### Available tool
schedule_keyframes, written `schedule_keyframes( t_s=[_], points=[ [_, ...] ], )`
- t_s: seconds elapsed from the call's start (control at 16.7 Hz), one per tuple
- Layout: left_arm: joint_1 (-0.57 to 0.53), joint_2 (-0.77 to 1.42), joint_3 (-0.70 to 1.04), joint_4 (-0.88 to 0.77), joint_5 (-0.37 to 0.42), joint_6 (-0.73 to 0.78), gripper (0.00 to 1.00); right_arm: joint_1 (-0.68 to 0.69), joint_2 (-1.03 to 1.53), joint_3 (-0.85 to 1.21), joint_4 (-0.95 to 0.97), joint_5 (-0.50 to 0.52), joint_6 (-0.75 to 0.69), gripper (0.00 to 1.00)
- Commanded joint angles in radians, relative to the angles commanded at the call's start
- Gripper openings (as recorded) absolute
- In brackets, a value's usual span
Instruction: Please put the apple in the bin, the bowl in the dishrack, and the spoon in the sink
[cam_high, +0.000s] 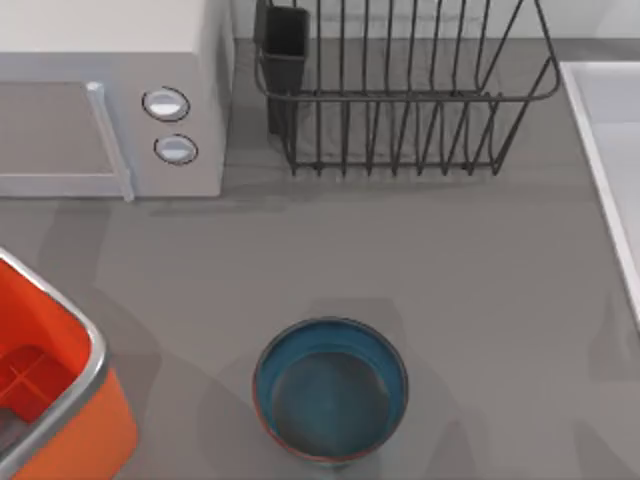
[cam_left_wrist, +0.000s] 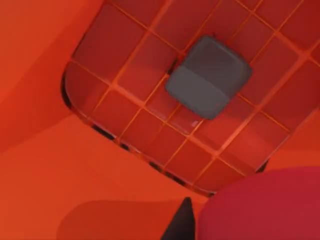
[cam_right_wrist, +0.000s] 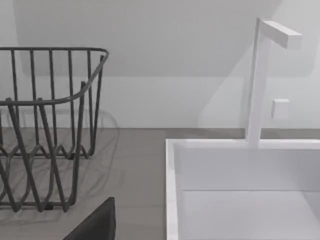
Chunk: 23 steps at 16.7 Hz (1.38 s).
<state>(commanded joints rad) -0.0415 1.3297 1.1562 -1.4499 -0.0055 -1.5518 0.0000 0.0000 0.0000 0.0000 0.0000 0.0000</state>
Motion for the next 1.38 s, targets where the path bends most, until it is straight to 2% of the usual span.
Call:
schedule_keyframes(
  t_s=[0.42,0.84,1.14,1.38],
  points=[
    [-0.004,0.0,-0.015,0.02,0.002,0.0,0.0,0.0,0.0,0.0,0.0,0.0,0.0,1.0],
    [0.007,0.003,-0.257,0.26,0.0,0.002,0.0,0.0,0.0,0.0,0.0,0.0,0.0,1.0],
    [0.008,0.003,-0.276,0.279,0.0,0.002,0.0,0.0,0.0,0.0,0.0,0.0,0.0,1.0],
    [0.008,0.003,-0.276,0.279,0.0,0.002,0.3,0.0,0.0,0.0,0.0,0.0,0.0,1.0]
  ],
)
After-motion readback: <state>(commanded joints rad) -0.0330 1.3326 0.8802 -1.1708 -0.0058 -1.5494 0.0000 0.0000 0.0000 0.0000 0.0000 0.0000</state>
